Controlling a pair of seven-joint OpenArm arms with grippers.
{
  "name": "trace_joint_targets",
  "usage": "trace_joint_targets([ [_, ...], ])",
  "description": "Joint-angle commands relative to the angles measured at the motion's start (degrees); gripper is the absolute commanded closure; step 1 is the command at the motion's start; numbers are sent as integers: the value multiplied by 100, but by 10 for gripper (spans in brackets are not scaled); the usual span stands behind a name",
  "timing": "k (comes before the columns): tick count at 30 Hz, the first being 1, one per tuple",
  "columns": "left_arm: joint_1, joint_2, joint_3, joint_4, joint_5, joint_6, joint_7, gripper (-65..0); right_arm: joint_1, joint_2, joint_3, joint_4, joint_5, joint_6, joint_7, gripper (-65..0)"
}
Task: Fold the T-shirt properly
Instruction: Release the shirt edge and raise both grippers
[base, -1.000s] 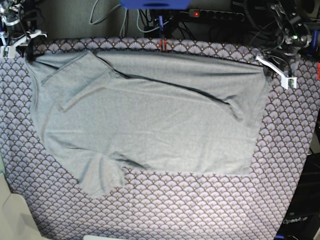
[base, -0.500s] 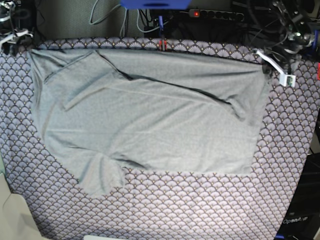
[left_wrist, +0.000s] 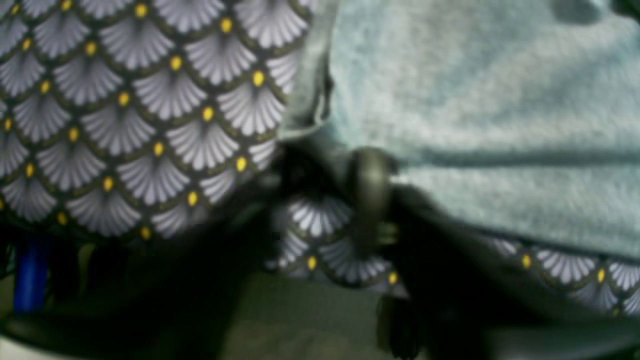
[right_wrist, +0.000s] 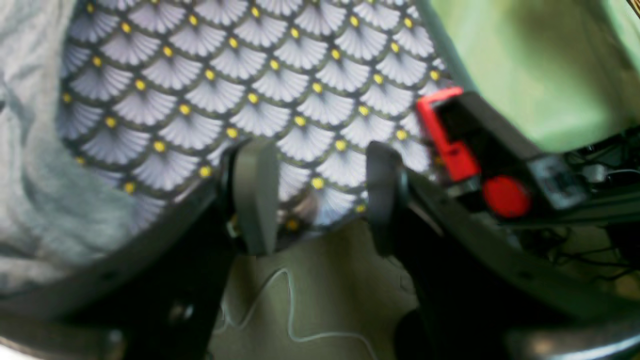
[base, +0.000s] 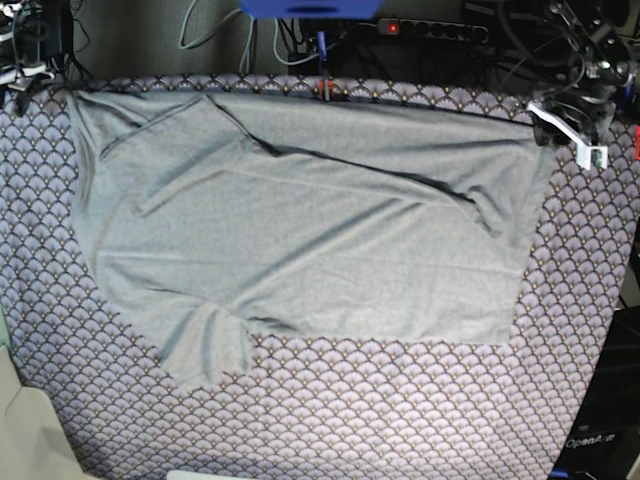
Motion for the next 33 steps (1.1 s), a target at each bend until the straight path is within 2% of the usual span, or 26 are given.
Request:
trace_joint_targets([
  [1,-3,-51,-29,115,-91,10,-109,-288,-56,66,47,173,90,-3,116,-302],
  [5,-3,-7,-29,142,-100,10,-126,-419,-74,-356,55,560,90,-3,151,-302],
  [8,-12,72,-64,159,-100,10,-135,-443,-65,-725,55,930,90,-3,151,-301],
  [12,-12,72,-73,159,-100,10,-135,-442,-74,-1033,38,1220,90,-3,151,-295],
  [14,-12,72,-73,159,-100,10,-135,-442,-82,-1121,-6,1264,81,-3,151,-267],
  [17,-20,72,-73,159,-100,10,-135,-442,-144,-1138,-226,1255,11,-3,116,-182],
  [21,-56,63,-73,300,-100,10,-135,-443,-153,-1314,-551,1264,-657,-3,159,-46],
  [23,-82,63,-73,326,-100,10,-135,-444,-153,-1367,-745,1264,-947,-3,159,-10],
  [28,-170,63,-73,388,-100,10,-91,-445,-12,-1402,-964,1264,-1387,-3,124,-8],
  [33,-196,63,-73,388,-100,10,-82,-445,49,-1358,-973,1264,-1448,-3,151,-18],
])
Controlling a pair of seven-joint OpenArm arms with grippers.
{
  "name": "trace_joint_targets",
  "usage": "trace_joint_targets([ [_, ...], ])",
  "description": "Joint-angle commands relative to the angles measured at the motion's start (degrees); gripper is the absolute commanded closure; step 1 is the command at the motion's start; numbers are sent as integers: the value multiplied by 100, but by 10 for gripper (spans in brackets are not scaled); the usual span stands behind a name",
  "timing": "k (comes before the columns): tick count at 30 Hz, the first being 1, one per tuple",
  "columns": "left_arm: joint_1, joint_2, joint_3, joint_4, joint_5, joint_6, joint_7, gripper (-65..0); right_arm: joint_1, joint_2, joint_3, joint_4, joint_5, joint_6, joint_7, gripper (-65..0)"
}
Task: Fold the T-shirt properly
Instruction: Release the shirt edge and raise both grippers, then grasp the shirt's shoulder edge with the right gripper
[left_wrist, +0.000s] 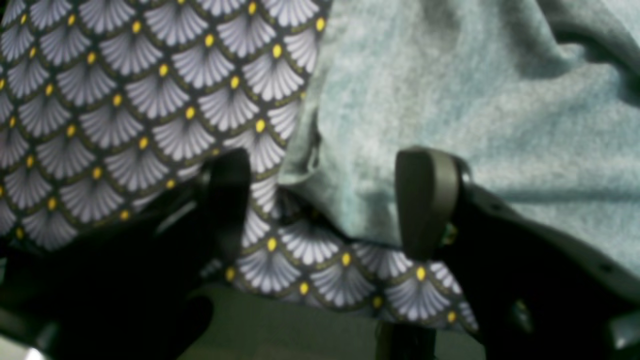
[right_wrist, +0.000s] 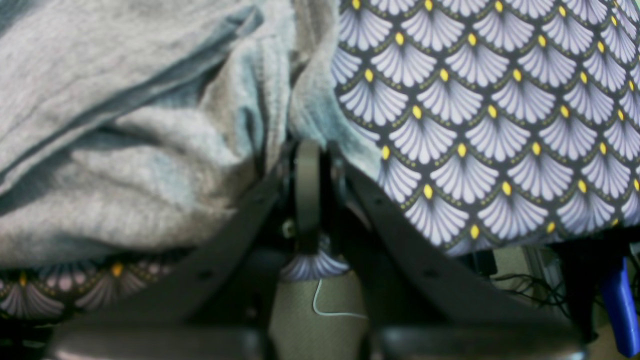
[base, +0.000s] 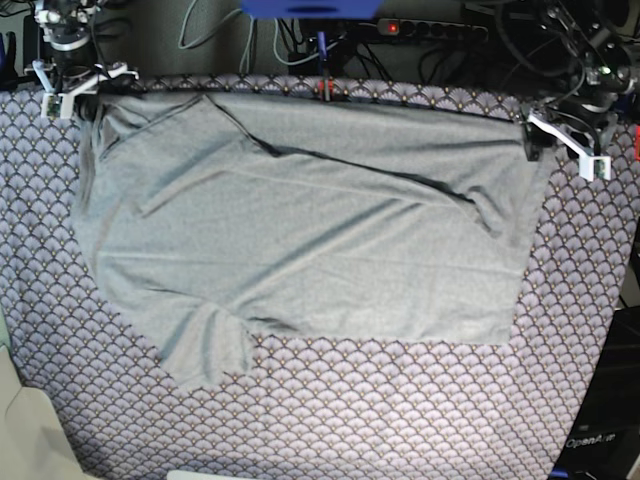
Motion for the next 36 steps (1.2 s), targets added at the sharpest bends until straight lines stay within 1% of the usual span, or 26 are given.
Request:
trace_joint_targets([
  [1,-24,-59,-25,115,-65,10,-85,-445,41,111,19,107,58,-5,148,-32],
  [4,-32,-50,-25,115,-65,10,-85,-446,270,207,371,107,58,-5,131,-85],
  [7,-32,-42,-25,115,-74,10,-85,-475,586,225,872,178,58,-5,148,-124],
  [10,-32,-42,-25,115,-74,10,-85,-483,771,207,1232,468,58,-5,148,-128],
  [12,-50,-42,-25,115,-74,10,-85,-484,753,164,1241,723,58,-5,140,-128],
  [14,-103,-42,-25,115,-74,10,-85,-484,753,-47,1241,951,58,-5,148,-128],
  [17,-120,29,-25,115,-74,10,-85,-484,674,-64,1241,1277,58,-5,148,-131],
  [18,-120,37,-25,115,-74,10,-85,-484,568,-64,1162,1347,58,-5,148,-132],
  [25,-191,55,-25,115,-74,10,-85,-484,-416,-64,-139,1365,58,-5,157,-132],
  [30,-182,55,-25,115,-65,10,-85,-484,-741,-64,-640,1356,40,-5,157,-133],
  [31,-182,55,-25,115,-65,10,-85,-484,-777,-64,-719,1356,-65,-5,157,-138],
  [34,-191,55,-25,115,-65,10,-85,-484,-785,-64,-1036,1329,-760,-5,157,-183],
  [36,-191,55,-25,115,-65,10,-85,-484,-812,-64,-1264,1189,-901,-5,157,-218],
])
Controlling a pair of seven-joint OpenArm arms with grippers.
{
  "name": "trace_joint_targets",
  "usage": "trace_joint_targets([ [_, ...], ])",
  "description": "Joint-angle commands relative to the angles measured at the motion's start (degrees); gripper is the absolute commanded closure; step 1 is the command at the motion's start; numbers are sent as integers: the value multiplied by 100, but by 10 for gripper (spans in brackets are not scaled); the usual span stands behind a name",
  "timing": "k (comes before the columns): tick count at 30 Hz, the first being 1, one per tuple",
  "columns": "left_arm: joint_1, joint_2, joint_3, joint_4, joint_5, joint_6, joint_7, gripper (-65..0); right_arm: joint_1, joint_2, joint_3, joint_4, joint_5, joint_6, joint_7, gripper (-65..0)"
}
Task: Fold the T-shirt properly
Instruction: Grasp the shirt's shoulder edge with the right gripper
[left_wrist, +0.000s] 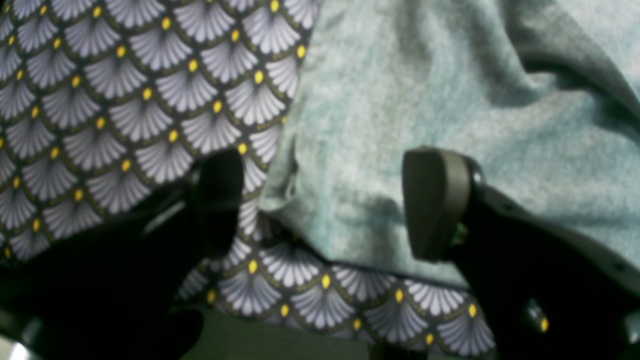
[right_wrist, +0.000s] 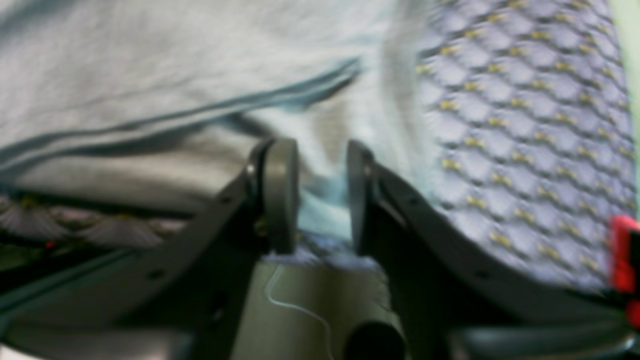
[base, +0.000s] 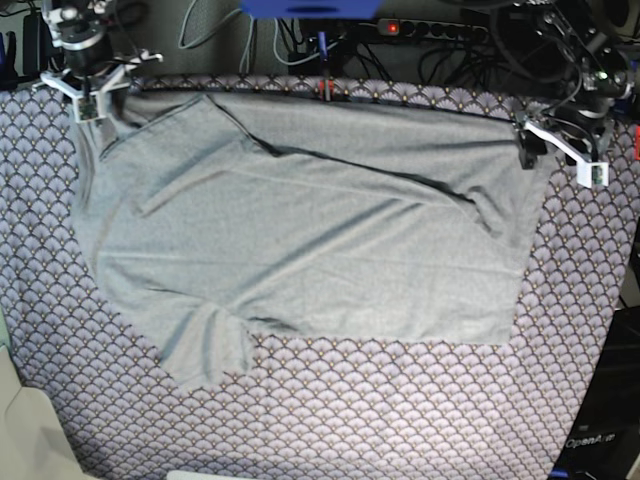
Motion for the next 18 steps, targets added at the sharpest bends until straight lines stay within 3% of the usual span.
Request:
trace_joint_targets([
  [1,-29,-61,-9,115,-78,10,-82,-484,-71,17,-21,12,9,-23,118,-237],
  [6,-20,-61,-9,115,-70,10,-82,-485,-124,17,-118,-31,0,-23,136,-296],
  [10,-29,-61,-9,115,-61,10,-82,-485,-150,17,-337,-5,0,-23,144,-302],
  [18,-29,-61,-9,115,-61,10,-82,-485,-361,17,-513,-49,0,-23,1059,-302],
])
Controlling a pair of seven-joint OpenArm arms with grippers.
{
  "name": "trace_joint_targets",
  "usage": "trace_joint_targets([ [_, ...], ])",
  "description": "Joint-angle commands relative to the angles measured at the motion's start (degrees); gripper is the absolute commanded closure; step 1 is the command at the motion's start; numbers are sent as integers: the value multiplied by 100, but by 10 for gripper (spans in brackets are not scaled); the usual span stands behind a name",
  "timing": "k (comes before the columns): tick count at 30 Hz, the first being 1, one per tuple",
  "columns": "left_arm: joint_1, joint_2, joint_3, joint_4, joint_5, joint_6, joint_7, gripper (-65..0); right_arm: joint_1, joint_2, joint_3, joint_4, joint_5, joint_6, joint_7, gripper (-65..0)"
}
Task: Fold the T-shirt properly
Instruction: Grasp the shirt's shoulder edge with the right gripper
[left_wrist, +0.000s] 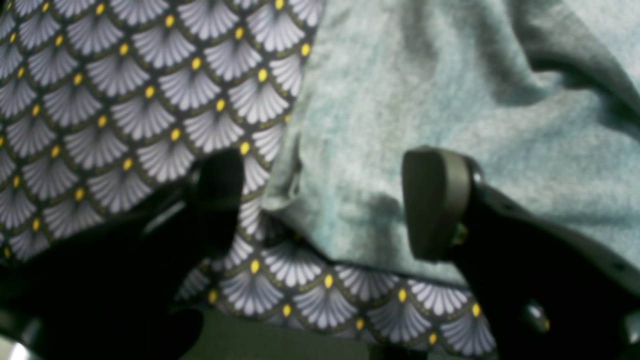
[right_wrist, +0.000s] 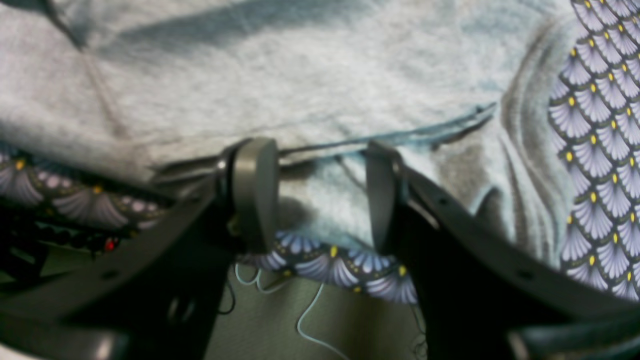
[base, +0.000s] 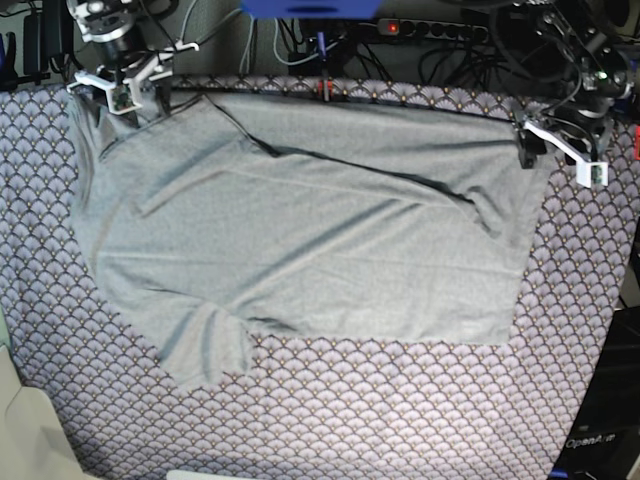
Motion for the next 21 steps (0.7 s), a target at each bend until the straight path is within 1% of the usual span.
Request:
trace_joint_targets([
  [1,-31,-72,-9,115,-83,10,-85,-484,-9,34,22,40,68,-25,162,-302],
  [6,-31,-72,-9,115,-74,10,-85,-484,0,34,14,-241,68,-25,215,-302],
  [10,-31,-72,-9,115,-83,10,-85,-483,26,34,-39,-478,-346,-25,250,-300],
  [16,-31,-63,-9,115,-83,10,-85,-483,26,34,-83,-725,-495,-25,831,-299],
  [21,-22,-63,-9,115,-83,10,-85,-483,35,34,-83,-716,-495,-25,901,-299],
])
